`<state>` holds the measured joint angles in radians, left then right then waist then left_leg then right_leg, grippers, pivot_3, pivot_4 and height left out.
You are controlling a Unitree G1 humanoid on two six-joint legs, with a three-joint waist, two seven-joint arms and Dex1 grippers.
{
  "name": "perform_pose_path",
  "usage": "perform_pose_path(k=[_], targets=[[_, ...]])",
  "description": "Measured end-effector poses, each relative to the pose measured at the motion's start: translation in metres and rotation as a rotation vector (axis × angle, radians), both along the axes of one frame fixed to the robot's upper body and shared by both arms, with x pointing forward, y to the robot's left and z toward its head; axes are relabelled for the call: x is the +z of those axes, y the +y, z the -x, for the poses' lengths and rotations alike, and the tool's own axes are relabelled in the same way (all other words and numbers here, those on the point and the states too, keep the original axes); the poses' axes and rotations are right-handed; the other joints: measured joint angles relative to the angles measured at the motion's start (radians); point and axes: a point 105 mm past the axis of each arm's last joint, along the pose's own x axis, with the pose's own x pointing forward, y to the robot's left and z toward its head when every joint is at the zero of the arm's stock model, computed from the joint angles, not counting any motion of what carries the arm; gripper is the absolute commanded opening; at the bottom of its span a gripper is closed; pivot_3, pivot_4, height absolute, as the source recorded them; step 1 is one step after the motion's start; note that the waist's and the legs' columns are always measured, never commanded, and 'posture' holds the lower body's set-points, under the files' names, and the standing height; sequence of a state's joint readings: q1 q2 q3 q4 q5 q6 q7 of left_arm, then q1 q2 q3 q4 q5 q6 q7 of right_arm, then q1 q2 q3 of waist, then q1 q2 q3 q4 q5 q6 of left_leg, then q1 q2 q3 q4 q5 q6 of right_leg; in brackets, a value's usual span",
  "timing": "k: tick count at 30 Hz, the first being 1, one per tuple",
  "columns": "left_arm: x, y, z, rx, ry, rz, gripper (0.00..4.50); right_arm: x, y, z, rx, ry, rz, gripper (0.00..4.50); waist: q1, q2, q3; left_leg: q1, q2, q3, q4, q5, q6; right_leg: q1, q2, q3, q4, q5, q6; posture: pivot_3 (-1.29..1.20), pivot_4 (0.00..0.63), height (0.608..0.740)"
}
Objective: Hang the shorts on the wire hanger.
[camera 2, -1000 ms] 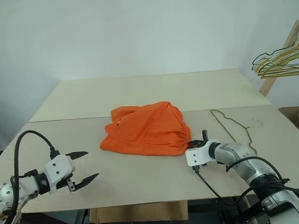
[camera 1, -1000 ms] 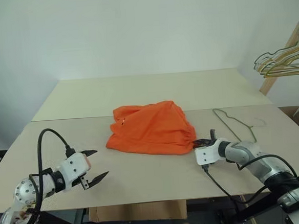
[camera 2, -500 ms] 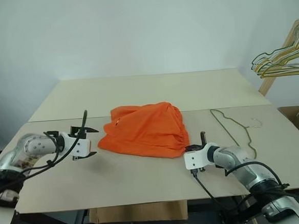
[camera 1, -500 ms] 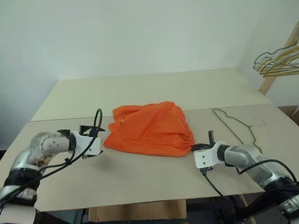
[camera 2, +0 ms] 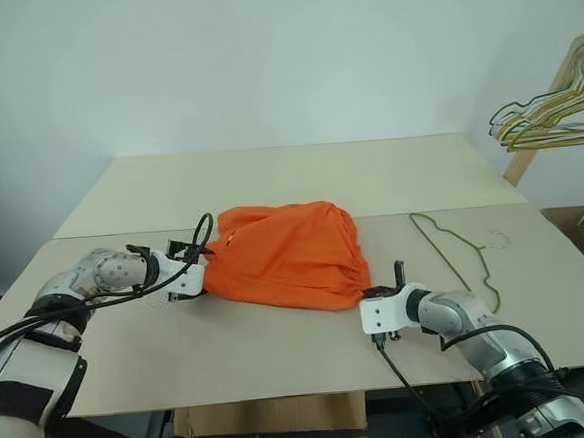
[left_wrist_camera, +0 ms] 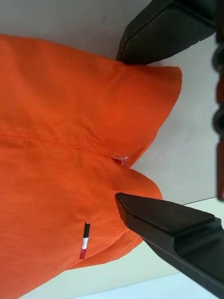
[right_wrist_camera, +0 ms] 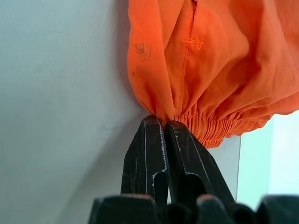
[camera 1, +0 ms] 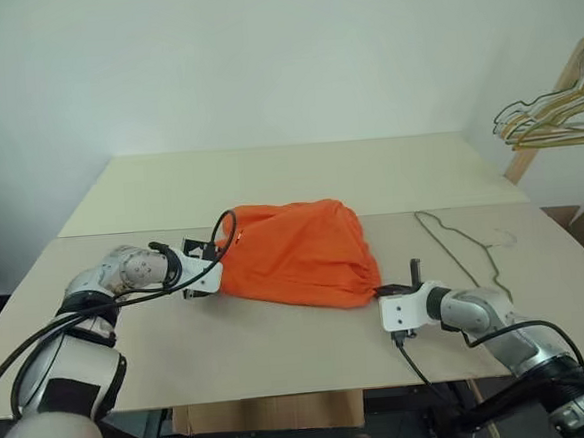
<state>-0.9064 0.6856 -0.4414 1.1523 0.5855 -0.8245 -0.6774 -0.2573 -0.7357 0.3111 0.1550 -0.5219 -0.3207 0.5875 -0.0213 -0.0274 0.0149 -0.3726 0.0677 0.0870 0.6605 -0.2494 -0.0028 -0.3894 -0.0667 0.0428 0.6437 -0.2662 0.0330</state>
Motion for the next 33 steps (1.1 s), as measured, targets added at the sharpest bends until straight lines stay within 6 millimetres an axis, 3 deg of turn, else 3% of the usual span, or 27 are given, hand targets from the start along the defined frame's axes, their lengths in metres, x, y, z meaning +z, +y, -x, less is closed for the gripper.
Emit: perform_pose_path(k=[3,6,17,22,26,29,33], targets=[[-0.001,-0.004,-0.005,-0.003,-0.040,-0.019,4.50,0.003,0.001,-0.001,-0.004,-0.006,-0.007,0.02,0.004,0.000,0.000,0.001,0.000,0.000,0.000,0.000,0.000,0.001,0.000,0.000,0.001,0.000,0.000,-0.03,0.000,0.740],[-0.004,-0.004,-0.007,0.023,-0.049,-0.010,3.87,0.003,0.001,-0.001,-0.009,-0.003,-0.018,0.00,0.004,0.000,0.000,0.002,0.000,0.000,0.000,0.001,-0.001,0.001,0.000,0.000,0.002,0.000,0.000,-0.02,0.000,0.740],[-0.016,-0.014,-0.009,0.032,-0.065,0.001,0.16,0.002,0.002,0.000,-0.013,0.001,-0.024,0.00,0.003,0.000,0.000,0.000,0.000,0.000,0.000,0.001,-0.001,-0.001,0.000,0.000,0.002,0.000,0.000,-0.03,0.000,0.740],[-0.012,-0.016,-0.011,0.033,-0.091,0.025,0.04,0.003,0.004,0.003,-0.012,-0.001,-0.037,0.00,0.003,0.000,0.000,-0.001,0.000,0.000,0.000,0.000,-0.001,-0.001,0.000,0.000,0.002,0.000,0.000,-0.03,0.000,0.740],[0.000,-0.006,-0.006,0.037,-0.079,0.080,0.04,0.011,0.008,0.011,-0.009,0.007,-0.073,0.00,-0.005,0.000,0.000,-0.001,0.000,0.000,0.000,0.000,-0.001,-0.002,0.001,0.000,0.002,0.000,0.000,-0.03,0.000,0.740],[-0.003,0.007,0.017,0.013,-0.022,0.117,0.04,0.025,0.002,0.023,0.000,0.037,-0.061,0.00,-0.015,0.001,0.000,-0.002,0.001,-0.001,0.000,0.000,-0.001,-0.002,0.000,0.000,0.002,0.000,0.000,-0.02,0.000,0.740],[0.002,0.017,0.081,-0.042,0.128,0.146,0.04,0.053,-0.002,0.049,0.041,0.118,-0.046,0.00,-0.033,0.000,0.001,-0.007,0.003,-0.001,0.001,-0.001,-0.002,-0.007,0.001,0.001,0.004,0.000,0.000,0.00,0.000,0.740]])
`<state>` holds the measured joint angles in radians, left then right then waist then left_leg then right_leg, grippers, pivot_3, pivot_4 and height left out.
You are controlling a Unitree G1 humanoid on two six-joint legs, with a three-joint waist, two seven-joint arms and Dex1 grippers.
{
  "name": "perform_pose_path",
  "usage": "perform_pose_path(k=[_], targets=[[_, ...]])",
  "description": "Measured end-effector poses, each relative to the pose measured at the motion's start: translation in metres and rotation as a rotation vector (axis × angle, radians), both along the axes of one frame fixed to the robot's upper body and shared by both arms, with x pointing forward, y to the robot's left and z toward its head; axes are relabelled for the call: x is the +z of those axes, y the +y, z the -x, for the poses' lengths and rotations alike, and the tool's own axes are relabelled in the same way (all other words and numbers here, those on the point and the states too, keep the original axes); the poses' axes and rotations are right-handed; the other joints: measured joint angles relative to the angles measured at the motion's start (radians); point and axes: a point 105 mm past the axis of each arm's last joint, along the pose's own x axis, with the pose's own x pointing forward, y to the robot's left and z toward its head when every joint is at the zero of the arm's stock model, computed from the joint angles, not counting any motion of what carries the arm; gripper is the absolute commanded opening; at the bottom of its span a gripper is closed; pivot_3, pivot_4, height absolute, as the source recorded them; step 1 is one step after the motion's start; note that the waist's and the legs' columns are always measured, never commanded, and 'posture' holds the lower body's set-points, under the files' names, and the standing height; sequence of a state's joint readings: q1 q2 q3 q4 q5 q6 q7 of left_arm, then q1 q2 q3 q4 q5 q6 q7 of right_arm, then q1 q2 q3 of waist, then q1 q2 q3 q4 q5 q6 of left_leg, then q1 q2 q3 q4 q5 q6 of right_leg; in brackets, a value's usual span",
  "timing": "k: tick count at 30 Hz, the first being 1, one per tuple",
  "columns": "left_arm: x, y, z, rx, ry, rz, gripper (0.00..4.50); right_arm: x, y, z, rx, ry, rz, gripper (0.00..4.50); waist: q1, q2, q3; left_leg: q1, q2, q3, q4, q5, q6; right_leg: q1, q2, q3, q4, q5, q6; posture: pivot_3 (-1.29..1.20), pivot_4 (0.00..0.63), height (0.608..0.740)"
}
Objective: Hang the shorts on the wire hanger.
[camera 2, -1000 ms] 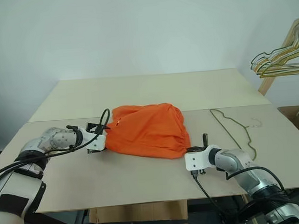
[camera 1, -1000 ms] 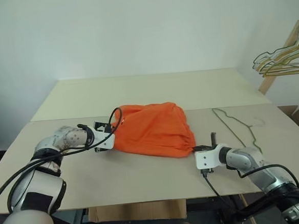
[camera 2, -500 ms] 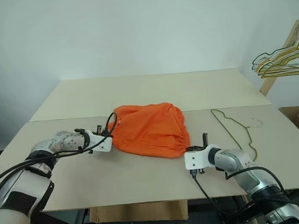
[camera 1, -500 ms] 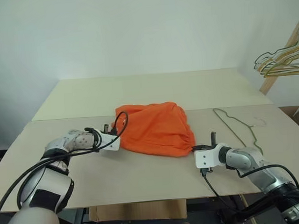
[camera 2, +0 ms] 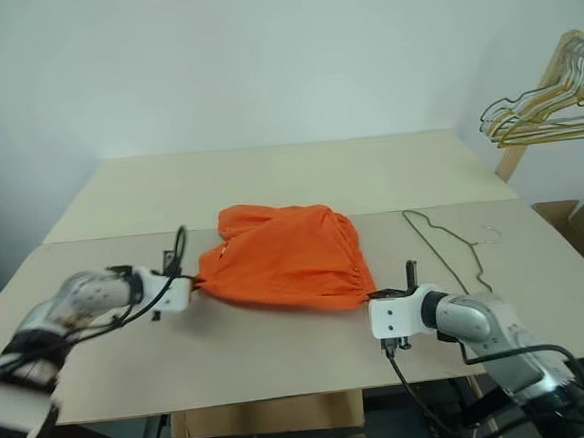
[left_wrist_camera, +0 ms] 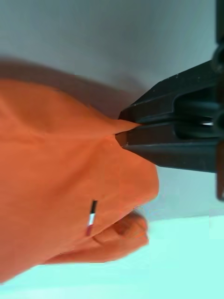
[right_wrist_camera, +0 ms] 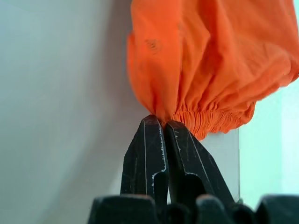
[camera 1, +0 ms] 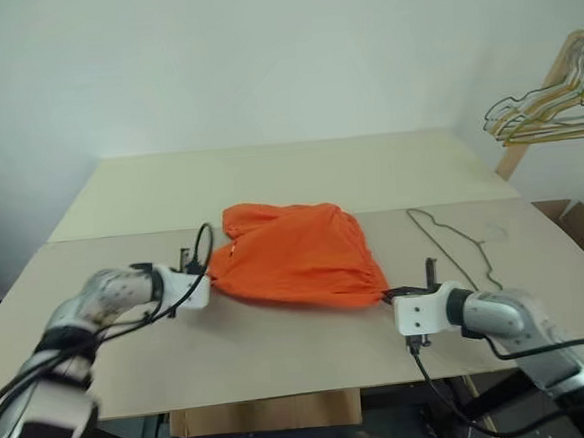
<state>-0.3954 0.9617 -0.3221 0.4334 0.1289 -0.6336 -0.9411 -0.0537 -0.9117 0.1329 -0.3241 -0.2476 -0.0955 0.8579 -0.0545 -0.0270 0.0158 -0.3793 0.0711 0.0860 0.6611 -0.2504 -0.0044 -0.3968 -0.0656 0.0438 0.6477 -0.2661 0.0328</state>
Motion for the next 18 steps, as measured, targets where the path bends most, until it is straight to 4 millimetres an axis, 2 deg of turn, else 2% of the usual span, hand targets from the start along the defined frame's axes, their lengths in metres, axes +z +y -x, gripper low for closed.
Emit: perform_pose_path(k=[4,7,9,12,13,14,15,16,18], targets=[[0.028,-0.003,0.043,-0.002,0.108,0.017,0.04,0.014,0.005,0.020,0.084,0.097,0.007,0.00,0.013,0.000,0.001,0.006,0.000,0.000,0.002,0.000,0.000,0.004,0.000,-0.001,0.001,0.000,0.000,0.02,0.000,0.740],[0.043,-0.006,0.049,0.036,0.124,0.032,0.04,0.025,0.010,0.017,0.091,0.113,-0.033,0.00,0.028,0.001,0.003,0.011,0.000,0.002,0.002,0.001,0.001,0.009,-0.001,-0.001,0.000,-0.005,0.007,0.03,0.000,0.740],[0.048,-0.014,0.039,0.079,0.104,0.092,0.04,0.042,0.020,-0.005,0.064,0.060,-0.107,0.00,0.034,0.003,0.004,0.014,0.000,0.001,0.002,0.004,0.000,0.010,0.000,-0.001,0.000,-0.003,0.003,0.02,0.000,0.740],[0.061,-0.038,-0.004,0.158,-0.018,0.232,0.04,0.068,0.034,-0.053,-0.034,-0.037,-0.245,0.00,0.044,0.004,0.005,0.011,-0.001,-0.002,0.000,0.015,0.001,0.008,0.004,-0.001,0.000,0.005,0.001,0.02,0.000,0.740],[0.061,-0.045,-0.025,0.210,-0.070,0.275,0.04,0.074,0.036,-0.072,-0.078,-0.077,-0.271,0.00,0.048,0.004,0.005,0.011,-0.001,-0.004,-0.001,0.016,0.001,0.009,0.005,-0.001,-0.001,0.009,0.003,0.02,0.000,0.740],[0.068,-0.051,-0.057,0.305,-0.144,0.344,0.04,0.084,0.038,-0.099,-0.154,-0.135,-0.316,0.00,0.051,0.005,0.004,0.011,-0.002,-0.004,0.000,0.017,0.001,0.009,0.006,-0.001,0.000,0.010,0.003,0.03,0.000,0.740],[0.074,-0.056,-0.078,0.364,-0.202,0.378,0.04,0.092,0.038,-0.117,-0.205,-0.188,-0.329,0.00,0.053,0.005,0.005,0.008,-0.002,-0.005,-0.001,0.020,0.002,0.006,0.006,-0.001,-0.002,0.013,0.003,0.03,0.000,0.740],[0.084,-0.063,-0.104,0.448,-0.273,0.442,0.04,0.105,0.037,-0.139,-0.275,-0.271,-0.353,0.00,0.053,0.005,0.006,0.006,-0.002,-0.006,-0.001,0.020,0.001,0.004,0.006,-0.001,-0.002,0.018,-0.005,0.03,0.000,0.740],[0.126,-0.072,-0.145,0.603,-0.428,0.579,0.04,0.149,0.031,-0.175,-0.404,-0.496,-0.400,0.00,0.053,0.004,0.006,-0.012,-0.003,-0.007,0.000,0.021,-0.001,-0.013,0.005,0.000,-0.001,0.020,-0.004,0.02,0.000,0.740]])
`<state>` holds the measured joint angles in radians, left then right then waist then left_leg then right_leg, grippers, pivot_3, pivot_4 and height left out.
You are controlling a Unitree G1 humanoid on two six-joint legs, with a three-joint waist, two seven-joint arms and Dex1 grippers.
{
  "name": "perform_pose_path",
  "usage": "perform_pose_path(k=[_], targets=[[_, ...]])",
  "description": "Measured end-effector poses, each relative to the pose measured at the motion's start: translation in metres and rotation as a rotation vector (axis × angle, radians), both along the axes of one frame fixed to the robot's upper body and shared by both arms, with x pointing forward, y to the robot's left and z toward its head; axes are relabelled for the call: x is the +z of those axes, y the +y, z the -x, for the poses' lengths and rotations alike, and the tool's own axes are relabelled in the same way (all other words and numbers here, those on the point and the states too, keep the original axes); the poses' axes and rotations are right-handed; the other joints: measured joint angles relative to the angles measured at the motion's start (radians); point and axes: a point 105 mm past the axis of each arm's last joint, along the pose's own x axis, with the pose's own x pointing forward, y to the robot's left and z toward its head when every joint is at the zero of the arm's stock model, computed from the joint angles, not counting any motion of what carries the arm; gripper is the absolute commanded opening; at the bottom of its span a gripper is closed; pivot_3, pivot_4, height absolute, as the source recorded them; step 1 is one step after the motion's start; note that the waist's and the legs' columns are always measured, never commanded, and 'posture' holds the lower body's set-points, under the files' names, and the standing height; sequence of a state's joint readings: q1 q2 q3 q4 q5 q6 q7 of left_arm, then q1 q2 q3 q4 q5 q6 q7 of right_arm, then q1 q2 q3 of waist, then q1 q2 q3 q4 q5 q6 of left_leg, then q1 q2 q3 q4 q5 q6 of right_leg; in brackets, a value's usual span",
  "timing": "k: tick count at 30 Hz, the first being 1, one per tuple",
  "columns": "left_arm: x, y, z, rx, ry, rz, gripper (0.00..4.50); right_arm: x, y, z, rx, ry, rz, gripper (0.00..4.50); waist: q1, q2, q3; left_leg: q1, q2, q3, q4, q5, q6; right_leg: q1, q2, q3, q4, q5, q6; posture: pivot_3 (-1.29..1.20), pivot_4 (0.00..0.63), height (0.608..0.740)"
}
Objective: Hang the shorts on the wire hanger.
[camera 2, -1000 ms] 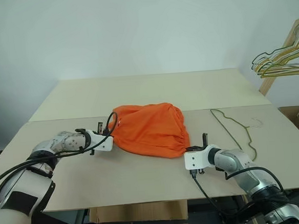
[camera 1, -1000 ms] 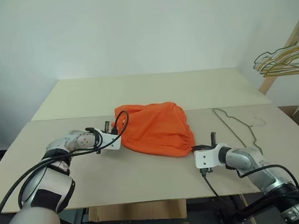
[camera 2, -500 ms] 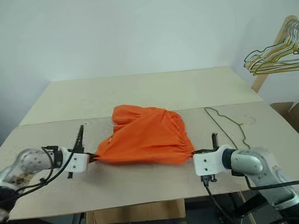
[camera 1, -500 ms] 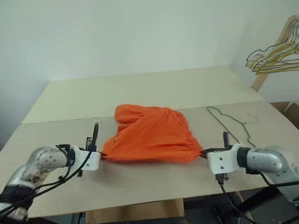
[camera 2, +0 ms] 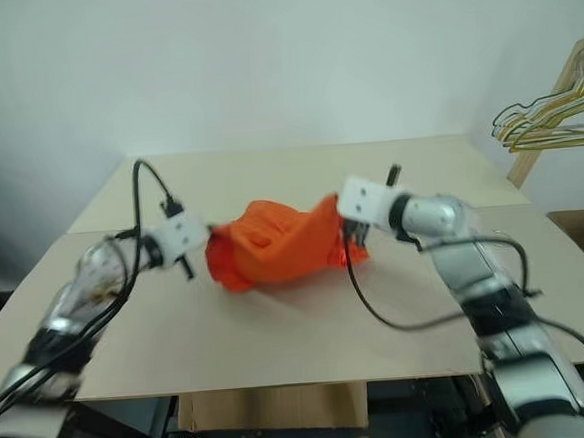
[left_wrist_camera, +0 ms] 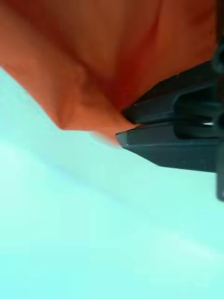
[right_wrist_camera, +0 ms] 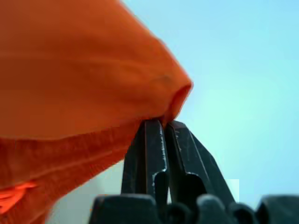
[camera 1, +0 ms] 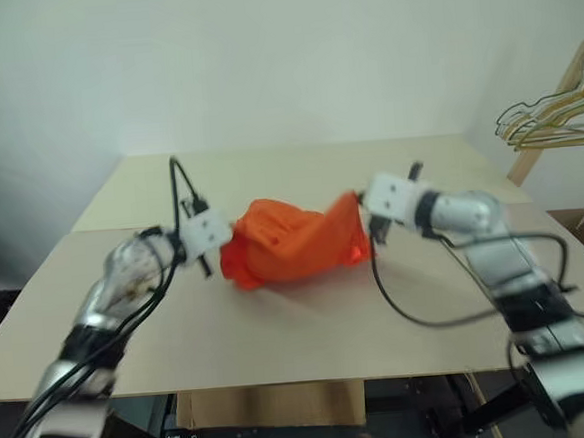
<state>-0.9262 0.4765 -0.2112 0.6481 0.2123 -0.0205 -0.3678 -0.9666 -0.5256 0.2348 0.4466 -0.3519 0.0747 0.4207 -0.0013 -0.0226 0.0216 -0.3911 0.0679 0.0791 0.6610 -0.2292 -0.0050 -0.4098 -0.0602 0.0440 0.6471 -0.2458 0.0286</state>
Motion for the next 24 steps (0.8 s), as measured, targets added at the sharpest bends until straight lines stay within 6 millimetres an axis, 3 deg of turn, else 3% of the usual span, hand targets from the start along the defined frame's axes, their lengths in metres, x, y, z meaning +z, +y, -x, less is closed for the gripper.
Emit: perform_pose_path(k=[1,3,4,6,8,11,13,16,17,19,20,22,24], targets=[[0.020,-0.002,-0.008,0.041,-0.060,0.040,0.04,0.020,-0.003,-0.006,-0.044,-0.083,-0.006,0.00,0.000,0.000,0.000,-0.007,-0.001,0.000,0.000,0.000,-0.001,-0.008,0.000,0.001,0.000,0.002,0.000,0.02,0.000,0.740],[0.079,0.001,-0.020,0.135,-0.241,0.156,0.04,0.074,-0.013,-0.013,-0.141,-0.322,-0.036,0.00,-0.005,0.000,0.000,-0.024,-0.001,0.000,-0.002,0.005,-0.009,-0.025,-0.001,0.002,0.002,0.002,0.000,0.02,0.000,0.740],[0.114,0.006,-0.018,0.160,-0.350,0.207,0.04,0.103,-0.018,-0.008,-0.164,-0.448,-0.058,0.00,-0.010,0.000,0.000,-0.028,-0.001,-0.001,-0.004,0.007,-0.013,-0.029,-0.001,0.002,0.002,0.002,0.000,0.02,0.000,0.740],[0.161,0.011,-0.005,0.149,-0.515,0.262,0.04,0.137,-0.026,0.005,-0.166,-0.602,-0.109,0.00,-0.014,0.000,-0.001,-0.025,-0.002,-0.001,-0.013,0.007,-0.015,-0.030,-0.001,0.002,-0.001,0.002,0.001,0.01,0.000,0.740],[0.190,0.019,0.012,0.112,-0.641,0.286,0.04,0.153,-0.032,0.019,-0.138,-0.699,-0.149,0.00,-0.018,0.001,-0.001,-0.022,-0.002,0.000,-0.018,0.005,-0.018,-0.030,-0.001,0.001,-0.003,0.001,0.002,0.01,0.000,0.740],[0.197,0.030,0.035,0.040,-0.709,0.270,0.04,0.138,-0.033,0.032,-0.076,-0.716,-0.156,0.00,-0.026,0.001,-0.001,-0.023,-0.001,0.000,-0.020,0.004,-0.019,-0.029,-0.001,0.001,-0.007,0.000,0.003,0.01,0.000,0.740],[0.177,0.038,0.046,0.004,-0.665,0.256,0.04,0.103,-0.030,0.035,-0.027,-0.621,-0.118,0.00,-0.036,0.001,-0.001,-0.024,-0.001,0.000,-0.017,0.004,-0.019,-0.028,-0.002,0.001,-0.007,0.000,0.004,0.02,0.000,0.740],[0.127,0.048,0.058,-0.029,-0.537,0.198,0.04,0.041,-0.027,0.042,0.022,-0.444,-0.043,0.00,-0.040,0.001,-0.001,-0.023,-0.001,0.000,-0.011,0.006,-0.020,-0.024,-0.002,0.001,-0.006,0.000,0.004,0.02,0.000,0.740],[0.102,0.051,0.064,-0.046,-0.437,0.174,0.04,0.013,-0.027,0.049,0.046,-0.362,-0.003,0.00,-0.041,0.001,-0.002,-0.020,-0.001,0.000,-0.009,0.006,-0.020,-0.021,-0.002,0.001,-0.005,0.000,0.003,0.01,0.000,0.740],[0.032,0.062,0.083,-0.086,-0.152,0.075,0.04,-0.060,-0.023,0.068,0.135,-0.107,0.111,0.00,-0.045,0.001,-0.001,-0.009,-0.001,0.001,-0.006,-0.002,-0.007,-0.011,-0.001,0.002,-0.006,-0.001,0.003,0.00,0.000,0.740],[0.011,0.065,0.089,-0.100,-0.065,0.032,0.04,-0.082,-0.023,0.076,0.163,-0.025,0.153,0.00,-0.046,0.001,-0.001,-0.008,0.000,0.002,-0.004,-0.003,-0.006,-0.011,-0.001,0.002,-0.004,0.000,0.002,0.00,0.000,0.740],[-0.053,0.074,0.127,-0.186,0.162,-0.218,0.04,-0.139,-0.020,0.105,0.287,0.170,0.303,0.00,-0.056,0.002,-0.001,-0.001,0.001,0.002,-0.002,-0.002,-0.005,-0.006,-0.001,0.003,-0.001,0.000,0.000,0.00,0.000,0.740],[-0.099,0.085,0.155,-0.214,0.336,-0.321,0.04,-0.175,-0.018,0.126,0.369,0.297,0.381,0.00,-0.060,0.001,0.001,0.010,0.001,0.003,-0.002,-0.001,-0.003,0.004,-0.001,0.003,-0.001,-0.004,-0.004,0.00,0.000,0.740]])
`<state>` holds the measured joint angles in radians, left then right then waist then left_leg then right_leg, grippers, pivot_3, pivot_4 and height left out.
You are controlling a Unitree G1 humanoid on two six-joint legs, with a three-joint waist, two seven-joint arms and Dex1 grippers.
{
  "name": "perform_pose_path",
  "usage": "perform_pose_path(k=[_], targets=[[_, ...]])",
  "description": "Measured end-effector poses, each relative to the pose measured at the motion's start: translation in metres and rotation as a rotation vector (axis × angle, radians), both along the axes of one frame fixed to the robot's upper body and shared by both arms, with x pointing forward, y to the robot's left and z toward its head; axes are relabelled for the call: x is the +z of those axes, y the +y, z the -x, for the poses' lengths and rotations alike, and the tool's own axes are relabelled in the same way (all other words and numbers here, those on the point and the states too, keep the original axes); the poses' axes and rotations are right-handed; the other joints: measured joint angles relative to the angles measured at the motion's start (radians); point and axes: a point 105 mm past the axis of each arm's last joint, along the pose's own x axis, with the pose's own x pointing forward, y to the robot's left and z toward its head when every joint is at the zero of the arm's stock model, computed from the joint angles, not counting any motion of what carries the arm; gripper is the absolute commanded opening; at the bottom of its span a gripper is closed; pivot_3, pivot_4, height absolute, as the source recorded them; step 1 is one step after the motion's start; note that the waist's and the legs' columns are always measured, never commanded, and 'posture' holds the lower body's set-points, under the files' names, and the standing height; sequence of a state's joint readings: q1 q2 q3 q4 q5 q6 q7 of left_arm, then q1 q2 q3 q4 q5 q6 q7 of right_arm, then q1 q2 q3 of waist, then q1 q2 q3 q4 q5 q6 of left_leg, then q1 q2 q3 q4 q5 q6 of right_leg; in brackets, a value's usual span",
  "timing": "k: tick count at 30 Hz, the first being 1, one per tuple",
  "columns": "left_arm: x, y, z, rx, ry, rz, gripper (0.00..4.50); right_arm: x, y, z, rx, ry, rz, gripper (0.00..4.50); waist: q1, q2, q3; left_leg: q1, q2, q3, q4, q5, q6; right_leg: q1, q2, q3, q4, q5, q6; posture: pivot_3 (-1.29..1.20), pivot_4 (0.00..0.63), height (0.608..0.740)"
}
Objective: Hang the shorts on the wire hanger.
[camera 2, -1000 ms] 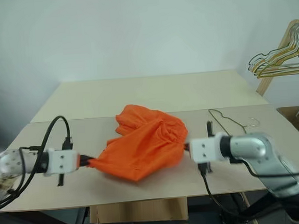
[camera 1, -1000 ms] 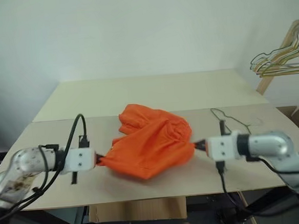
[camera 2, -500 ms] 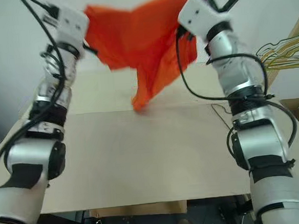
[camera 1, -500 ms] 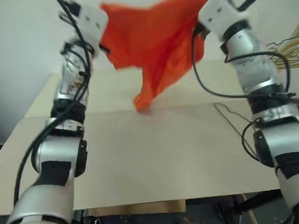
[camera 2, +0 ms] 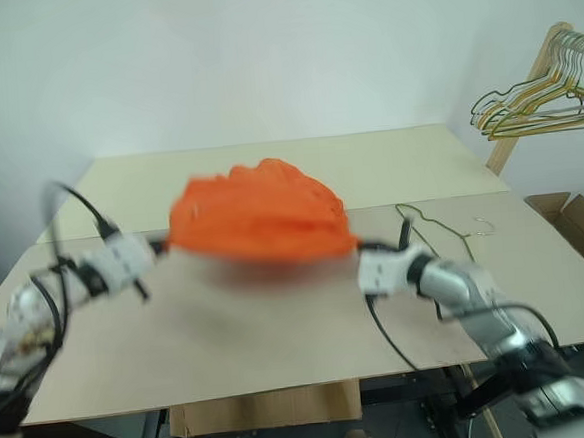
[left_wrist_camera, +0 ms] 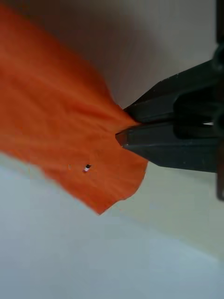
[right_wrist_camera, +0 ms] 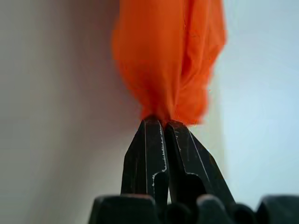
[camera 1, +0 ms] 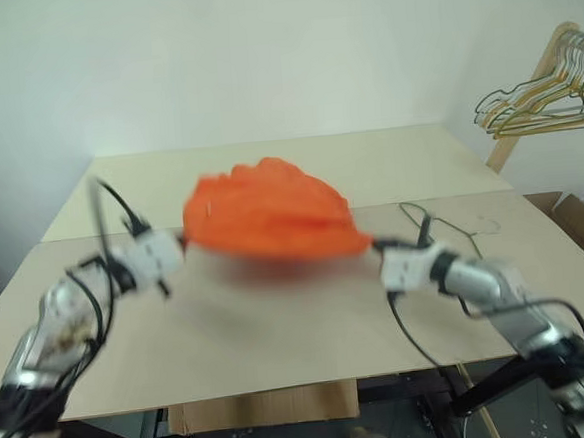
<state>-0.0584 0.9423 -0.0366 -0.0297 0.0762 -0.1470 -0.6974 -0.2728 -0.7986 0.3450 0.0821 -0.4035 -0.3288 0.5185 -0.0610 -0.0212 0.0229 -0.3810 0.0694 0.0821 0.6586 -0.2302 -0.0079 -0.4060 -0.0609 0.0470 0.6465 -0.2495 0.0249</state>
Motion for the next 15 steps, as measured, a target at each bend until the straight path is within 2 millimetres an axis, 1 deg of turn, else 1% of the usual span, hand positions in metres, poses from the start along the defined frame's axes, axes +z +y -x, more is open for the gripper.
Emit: perform_pose_path(k=[1,2,4,6,8,11,14,15], targets=[[-0.016,0.002,0.011,-0.010,0.069,-0.017,0.04,-0.008,0.003,0.006,0.034,0.028,0.022,0.00,-0.002,0.000,0.002,0.003,0.000,0.000,0.000,0.001,0.001,0.002,0.000,0.000,0.000,-0.004,0.002,0.00,0.000,0.740],[-0.026,0.004,0.020,-0.007,0.119,-0.020,0.04,-0.012,0.005,0.011,0.071,0.037,0.050,0.00,-0.005,0.000,0.002,0.004,0.000,0.000,0.000,0.001,0.001,0.002,0.000,0.000,0.000,-0.002,0.001,0.00,0.000,0.740],[-0.037,0.006,0.034,-0.020,0.184,-0.039,0.04,-0.011,0.004,0.013,0.109,0.035,0.086,0.00,-0.006,0.000,0.002,0.009,0.000,0.000,-0.001,0.001,0.001,0.005,0.000,0.000,0.000,-0.002,0.001,0.00,0.000,0.740],[-0.039,0.007,0.041,-0.037,0.223,-0.071,0.04,-0.004,0.006,0.010,0.131,0.021,0.101,0.00,-0.006,0.000,0.002,0.008,0.001,0.000,-0.002,0.002,0.002,0.004,0.001,0.000,0.001,-0.003,-0.001,0.00,0.000,0.740],[-0.038,0.006,0.048,-0.064,0.246,-0.100,0.04,0.001,0.006,0.009,0.146,0.023,0.116,0.00,-0.005,0.000,0.002,0.007,0.000,0.000,-0.003,0.001,0.001,0.004,0.001,0.000,0.002,-0.002,0.002,0.00,0.000,0.740],[-0.038,0.001,0.058,-0.083,0.283,-0.104,0.04,0.003,0.000,0.014,0.171,0.058,0.169,0.00,-0.003,0.000,0.001,0.005,0.000,0.000,-0.003,-0.003,0.001,0.002,0.001,0.001,0.001,-0.002,0.001,-0.01,0.000,0.740],[-0.043,-0.003,0.076,-0.110,0.364,-0.126,0.04,0.006,-0.004,0.021,0.210,0.094,0.209,0.00,-0.004,-0.001,0.001,0.003,0.000,0.001,-0.003,-0.006,0.003,0.001,0.001,0.002,0.001,-0.004,0.001,0.00,0.000,0.740],[-0.043,-0.004,0.079,-0.117,0.376,-0.131,0.04,0.008,-0.005,0.022,0.219,0.101,0.218,0.00,-0.003,-0.001,0.001,0.003,0.000,0.000,-0.003,-0.006,0.003,0.001,0.001,0.002,0.001,-0.004,0.001,0.00,0.000,0.740]])
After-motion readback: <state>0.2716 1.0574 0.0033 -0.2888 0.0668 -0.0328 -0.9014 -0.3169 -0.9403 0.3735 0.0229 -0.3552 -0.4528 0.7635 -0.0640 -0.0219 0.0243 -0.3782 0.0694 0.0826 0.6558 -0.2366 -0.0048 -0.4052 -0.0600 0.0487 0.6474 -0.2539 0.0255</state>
